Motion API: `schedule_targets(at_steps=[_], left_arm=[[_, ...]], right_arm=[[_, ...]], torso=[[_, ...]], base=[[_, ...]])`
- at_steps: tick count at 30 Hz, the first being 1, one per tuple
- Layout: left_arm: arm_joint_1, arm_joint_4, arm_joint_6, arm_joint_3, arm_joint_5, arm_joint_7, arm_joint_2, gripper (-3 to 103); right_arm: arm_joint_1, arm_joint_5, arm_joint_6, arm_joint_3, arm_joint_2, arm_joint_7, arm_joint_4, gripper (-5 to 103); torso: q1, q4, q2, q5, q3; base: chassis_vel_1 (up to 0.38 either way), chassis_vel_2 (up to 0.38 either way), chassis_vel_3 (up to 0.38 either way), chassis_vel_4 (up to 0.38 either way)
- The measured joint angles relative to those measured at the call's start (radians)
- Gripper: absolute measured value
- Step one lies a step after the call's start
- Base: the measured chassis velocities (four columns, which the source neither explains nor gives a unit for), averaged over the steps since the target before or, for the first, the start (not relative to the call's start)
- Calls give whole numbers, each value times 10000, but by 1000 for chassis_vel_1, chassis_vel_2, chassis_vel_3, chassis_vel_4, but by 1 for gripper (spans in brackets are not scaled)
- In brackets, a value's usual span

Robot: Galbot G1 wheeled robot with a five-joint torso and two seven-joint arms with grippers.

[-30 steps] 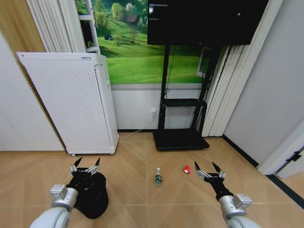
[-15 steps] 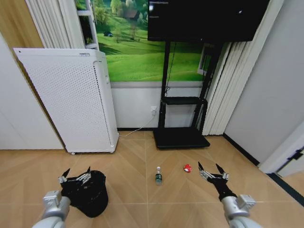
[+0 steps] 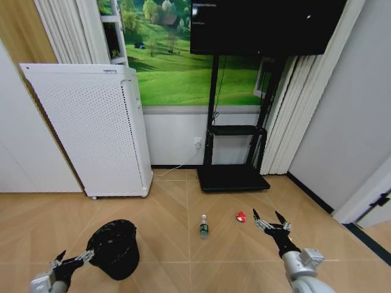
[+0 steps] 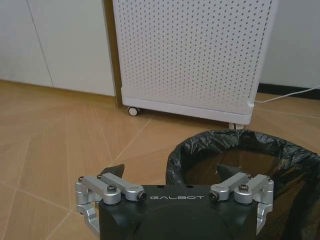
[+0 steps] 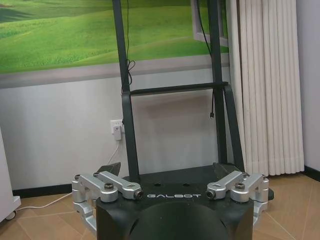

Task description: Pick up the trash bin and place the garbage on the floor into it.

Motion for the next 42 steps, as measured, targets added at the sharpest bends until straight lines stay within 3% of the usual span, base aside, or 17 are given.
schedule_targets(at_steps=[2,3,4,5,6,7,8,11,14,16,22,42], left_arm=[[-83,55,109,30,-59,-67,4,100],[-236,117,394,74,-182,-200,13,100],[-486,111,1224,152,-500,-667,50,100],[-486,111,1224,152,-500,-667,50,100],[-750,-180,2674,219,-1278,-1940,117,100],[-878,-274,3156,234,-1619,-2459,172,100],[-967,-278,3312,236,-1718,-2609,218,100],[-1103,-233,3416,237,-1760,-2648,305,100],[-1377,-30,3457,233,-1714,-2316,535,100],[-1610,152,3504,242,-1572,-1525,846,100],[-1805,338,3679,334,-1447,-1153,1119,100],[-2110,1378,3571,520,-1073,-789,1195,100]], right_arm=[[0,1,-2,1,-4,6,-7,100],[-3,1,-2,9,-8,13,-17,100],[-38,2,-2,31,-12,21,-38,100],[-38,2,-2,31,-12,21,-38,100],[-84,34,5,62,-8,68,-65,100],[-101,74,7,73,-3,101,-83,100],[-108,92,7,83,2,113,-99,100],[-109,101,12,87,11,118,-123,100],[-102,91,22,65,45,121,-187,100],[-86,51,30,17,82,127,-223,100],[-30,42,36,16,40,221,-257,100],[60,-21,-42,-85,8,372,-334,100]], torso=[[0,0,1,0,0],[1,0,4,1,0],[2,-3,9,0,0],[2,-3,9,0,0],[3,-2,11,1,0],[3,-1,16,4,0],[3,-1,17,2,0],[3,0,19,0,0],[3,-2,21,1,0],[4,-1,25,1,0],[5,-1,29,1,0],[6,-1,37,1,0]], base=[[0,0,0,0],[0,0,0,0],[0,0,0,0],[0,0,0,0],[0,0,0,0],[0,0,0,0],[0,0,0,0],[0,0,0,0],[0,0,0,0],[0,0,0,0],[0,0,0,0],[0,0,0,0]])
